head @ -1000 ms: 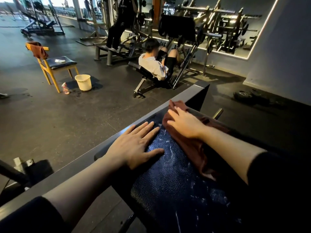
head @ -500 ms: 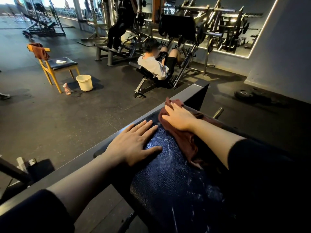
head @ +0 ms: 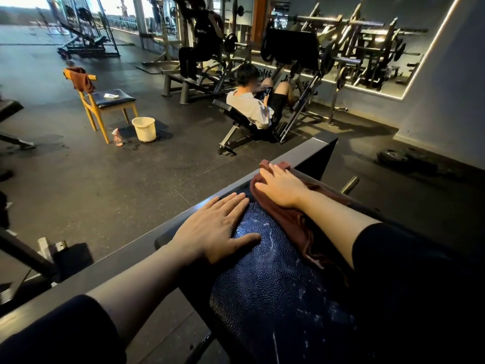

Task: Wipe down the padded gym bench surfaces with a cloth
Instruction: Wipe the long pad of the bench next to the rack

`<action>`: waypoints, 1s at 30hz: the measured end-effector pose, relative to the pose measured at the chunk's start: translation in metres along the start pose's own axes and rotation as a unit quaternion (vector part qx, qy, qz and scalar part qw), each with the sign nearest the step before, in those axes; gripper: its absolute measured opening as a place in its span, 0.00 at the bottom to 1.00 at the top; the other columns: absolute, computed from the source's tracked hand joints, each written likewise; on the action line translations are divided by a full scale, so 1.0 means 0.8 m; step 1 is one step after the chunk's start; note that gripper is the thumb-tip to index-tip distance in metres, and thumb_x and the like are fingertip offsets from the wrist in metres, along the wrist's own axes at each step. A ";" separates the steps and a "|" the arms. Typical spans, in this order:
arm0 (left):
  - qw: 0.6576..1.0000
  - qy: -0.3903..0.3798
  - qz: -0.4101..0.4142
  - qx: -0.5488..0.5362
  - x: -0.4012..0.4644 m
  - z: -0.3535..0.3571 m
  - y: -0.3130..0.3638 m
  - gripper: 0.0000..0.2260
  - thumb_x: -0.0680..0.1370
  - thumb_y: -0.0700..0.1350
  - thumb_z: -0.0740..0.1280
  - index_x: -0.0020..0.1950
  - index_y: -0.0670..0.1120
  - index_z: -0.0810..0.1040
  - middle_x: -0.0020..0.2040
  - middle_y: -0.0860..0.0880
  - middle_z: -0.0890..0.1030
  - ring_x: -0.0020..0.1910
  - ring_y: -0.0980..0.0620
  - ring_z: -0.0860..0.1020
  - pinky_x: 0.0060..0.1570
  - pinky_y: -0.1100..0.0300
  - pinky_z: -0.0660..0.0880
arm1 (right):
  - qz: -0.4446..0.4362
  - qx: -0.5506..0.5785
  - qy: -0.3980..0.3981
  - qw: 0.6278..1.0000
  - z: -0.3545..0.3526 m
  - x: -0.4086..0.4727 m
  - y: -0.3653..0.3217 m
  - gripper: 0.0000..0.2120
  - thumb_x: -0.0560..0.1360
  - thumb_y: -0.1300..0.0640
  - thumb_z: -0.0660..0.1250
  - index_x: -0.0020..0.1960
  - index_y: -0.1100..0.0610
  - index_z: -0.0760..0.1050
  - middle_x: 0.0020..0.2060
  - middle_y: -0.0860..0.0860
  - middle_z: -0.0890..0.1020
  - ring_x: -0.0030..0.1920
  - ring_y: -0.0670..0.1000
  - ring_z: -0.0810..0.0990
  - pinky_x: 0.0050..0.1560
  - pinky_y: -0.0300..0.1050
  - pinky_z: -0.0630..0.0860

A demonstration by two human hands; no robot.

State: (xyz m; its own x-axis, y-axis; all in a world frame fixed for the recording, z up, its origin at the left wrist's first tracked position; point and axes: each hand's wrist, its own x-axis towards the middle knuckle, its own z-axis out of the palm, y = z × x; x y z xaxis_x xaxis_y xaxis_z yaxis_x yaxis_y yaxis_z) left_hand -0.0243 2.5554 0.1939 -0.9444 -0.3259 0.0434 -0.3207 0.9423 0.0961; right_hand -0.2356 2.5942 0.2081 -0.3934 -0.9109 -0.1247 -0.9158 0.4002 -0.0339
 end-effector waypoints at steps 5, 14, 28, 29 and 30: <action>1.000 0.006 0.000 -0.009 -0.001 0.003 -0.003 0.48 0.65 0.76 0.32 0.78 0.50 0.42 0.78 0.54 0.42 0.76 0.60 0.41 0.75 0.58 0.40 | -0.076 0.011 0.016 0.997 0.006 -0.095 0.042 0.27 0.82 0.47 0.50 0.78 0.54 0.49 0.78 0.54 0.48 0.77 0.51 0.46 0.76 0.48 0.45; 1.000 -0.001 -0.015 0.001 0.005 0.004 -0.001 0.49 0.64 0.77 0.33 0.78 0.49 0.41 0.78 0.52 0.42 0.76 0.58 0.42 0.75 0.57 0.40 | 0.039 -0.015 0.005 0.999 0.003 0.020 0.038 0.30 0.81 0.43 0.43 0.78 0.58 0.47 0.77 0.59 0.48 0.77 0.56 0.46 0.76 0.53 0.45; 1.000 -0.001 -0.024 0.015 0.001 0.003 0.000 0.58 0.57 0.78 0.26 0.78 0.44 0.43 0.79 0.48 0.44 0.77 0.54 0.43 0.75 0.58 0.40 | 0.041 0.011 0.005 0.999 0.006 -0.135 0.080 0.28 0.82 0.46 0.48 0.78 0.54 0.45 0.78 0.55 0.45 0.77 0.49 0.43 0.75 0.45 0.41; 1.000 -0.002 -0.025 0.017 0.003 0.003 0.001 0.58 0.58 0.79 0.27 0.78 0.44 0.43 0.79 0.47 0.44 0.77 0.54 0.43 0.75 0.58 0.41 | 0.055 0.009 0.009 0.998 0.007 -0.114 0.073 0.29 0.82 0.45 0.48 0.78 0.54 0.45 0.78 0.56 0.46 0.77 0.50 0.43 0.75 0.47 0.42; 0.999 -0.006 -0.027 0.019 0.004 0.002 0.003 0.57 0.59 0.79 0.29 0.78 0.44 0.43 0.79 0.47 0.44 0.77 0.54 0.43 0.75 0.58 0.41 | 0.061 0.009 0.014 0.998 0.007 -0.093 0.063 0.29 0.82 0.44 0.47 0.78 0.55 0.45 0.77 0.57 0.46 0.77 0.52 0.44 0.75 0.48 0.42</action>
State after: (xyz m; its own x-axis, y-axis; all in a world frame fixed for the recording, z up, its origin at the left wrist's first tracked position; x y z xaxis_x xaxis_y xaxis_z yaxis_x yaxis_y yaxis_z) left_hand -0.0281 2.5565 0.1927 -0.9266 -0.3752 0.0267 -0.3732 0.9258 0.0596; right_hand -0.2524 2.6826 0.2104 -0.5046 -0.8573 -0.1015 -0.8592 0.5102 -0.0378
